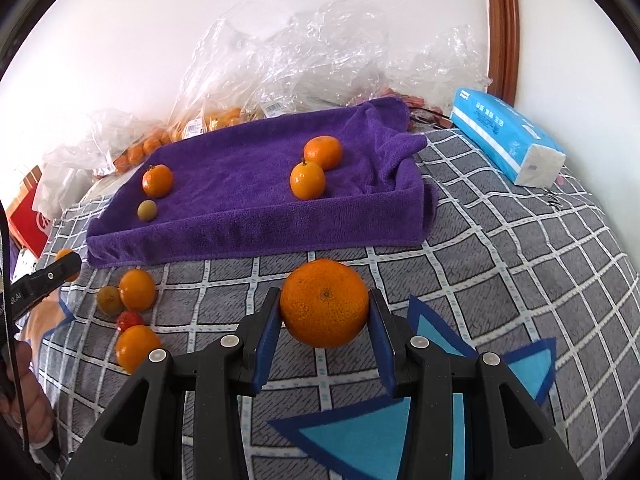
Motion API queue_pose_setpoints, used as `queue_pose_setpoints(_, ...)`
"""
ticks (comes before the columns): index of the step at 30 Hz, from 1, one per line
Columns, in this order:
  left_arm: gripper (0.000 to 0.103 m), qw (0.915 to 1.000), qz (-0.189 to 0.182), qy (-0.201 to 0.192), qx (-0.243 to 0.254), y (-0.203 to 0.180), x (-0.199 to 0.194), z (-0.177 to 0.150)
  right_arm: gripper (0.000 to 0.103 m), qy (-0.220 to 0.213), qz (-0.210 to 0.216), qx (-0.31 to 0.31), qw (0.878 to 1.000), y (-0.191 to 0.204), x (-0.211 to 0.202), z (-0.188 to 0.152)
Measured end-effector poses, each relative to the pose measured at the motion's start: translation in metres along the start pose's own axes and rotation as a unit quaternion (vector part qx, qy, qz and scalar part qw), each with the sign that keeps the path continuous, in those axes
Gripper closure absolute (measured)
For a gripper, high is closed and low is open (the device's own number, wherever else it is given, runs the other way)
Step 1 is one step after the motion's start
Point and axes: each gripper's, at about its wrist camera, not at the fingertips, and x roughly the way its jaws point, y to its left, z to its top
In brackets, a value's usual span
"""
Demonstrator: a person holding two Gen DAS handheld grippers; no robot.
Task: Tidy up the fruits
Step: 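Lift both held fruits and carry them toward the purple towel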
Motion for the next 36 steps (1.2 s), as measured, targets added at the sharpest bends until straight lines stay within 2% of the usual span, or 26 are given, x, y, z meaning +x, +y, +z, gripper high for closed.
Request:
queue_pose_setpoints(6,0.062,0.9991,-0.011,0.037,-0.014,-0.006,-0.010,0.001,0.061,-0.020,-0.009,0.004,1.000,0.007,-0.028,0.011)
queue_pose_setpoints(17,0.062,0.9993,-0.014,0.030,0.015,-0.025,-0.049,0.025,0.061,-0.053,-0.002,0.014,0.998,0.020,-0.058,0.036)
queue_pose_setpoints(36,0.062,0.9995,-0.017,0.013,0.024,-0.035,-0.068,0.055,0.061,-0.070,-0.001,0.047,0.996,0.020,-0.068,0.057)
